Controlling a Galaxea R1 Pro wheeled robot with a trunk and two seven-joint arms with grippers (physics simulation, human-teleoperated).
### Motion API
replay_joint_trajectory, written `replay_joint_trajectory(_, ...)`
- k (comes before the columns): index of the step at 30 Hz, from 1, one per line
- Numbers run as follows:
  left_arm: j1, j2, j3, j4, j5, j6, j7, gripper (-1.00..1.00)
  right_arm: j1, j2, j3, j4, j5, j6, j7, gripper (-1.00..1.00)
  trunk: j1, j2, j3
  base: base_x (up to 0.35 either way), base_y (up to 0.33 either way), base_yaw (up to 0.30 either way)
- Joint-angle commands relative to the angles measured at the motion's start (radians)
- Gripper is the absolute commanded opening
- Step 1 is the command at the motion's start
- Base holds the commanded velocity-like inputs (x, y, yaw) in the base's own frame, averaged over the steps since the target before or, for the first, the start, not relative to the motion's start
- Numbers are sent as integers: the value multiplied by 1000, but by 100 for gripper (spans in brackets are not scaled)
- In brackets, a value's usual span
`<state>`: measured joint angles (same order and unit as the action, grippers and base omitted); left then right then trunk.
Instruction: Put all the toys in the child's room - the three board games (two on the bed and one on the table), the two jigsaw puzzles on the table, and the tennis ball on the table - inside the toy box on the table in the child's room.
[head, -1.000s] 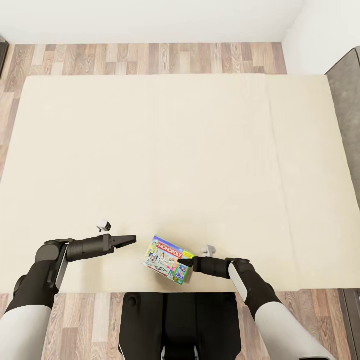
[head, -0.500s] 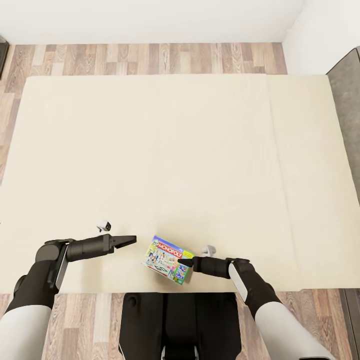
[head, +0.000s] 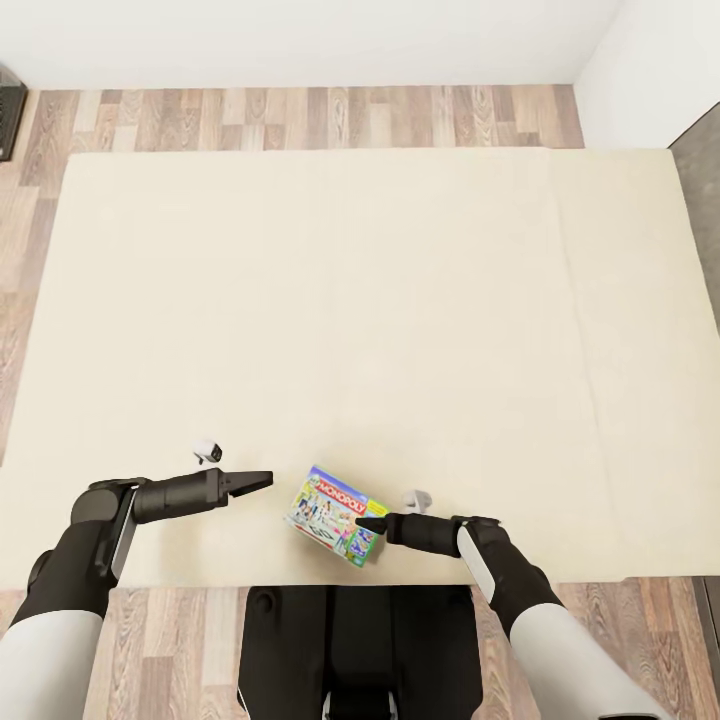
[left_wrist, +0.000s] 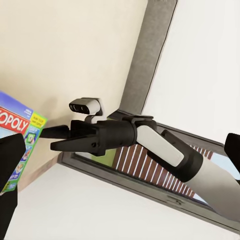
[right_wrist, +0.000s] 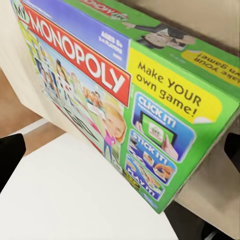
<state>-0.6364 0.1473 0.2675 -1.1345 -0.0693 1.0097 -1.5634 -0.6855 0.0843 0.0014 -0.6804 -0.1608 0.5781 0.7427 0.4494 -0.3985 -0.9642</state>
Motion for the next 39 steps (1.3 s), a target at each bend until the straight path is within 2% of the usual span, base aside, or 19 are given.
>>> replay_joint_trajectory(1, 0, 0, 1, -1, -7, 10, -7, 100, 0, 0, 0, -1, -8, 8, -2, 100, 1, -2, -1, 0, 139, 0)
replay_joint_trajectory(16, -1, 0, 1, -1, -7, 10, -7, 100, 0, 0, 0, -1, -8, 8, -1, 100, 1, -2, -1, 0, 29, 0)
replay_joint_trajectory(26, -1, 0, 1, -1, -7, 10, -7, 100, 0, 0, 0, -1, -6, 8, -1, 100, 1, -2, -1, 0, 139, 0)
replay_joint_trajectory(39, 0, 0, 1, -1, -7, 10, -7, 100, 0, 0, 0, -1, -6, 8, 0, 100, 1, -2, -1, 0, 45, 0)
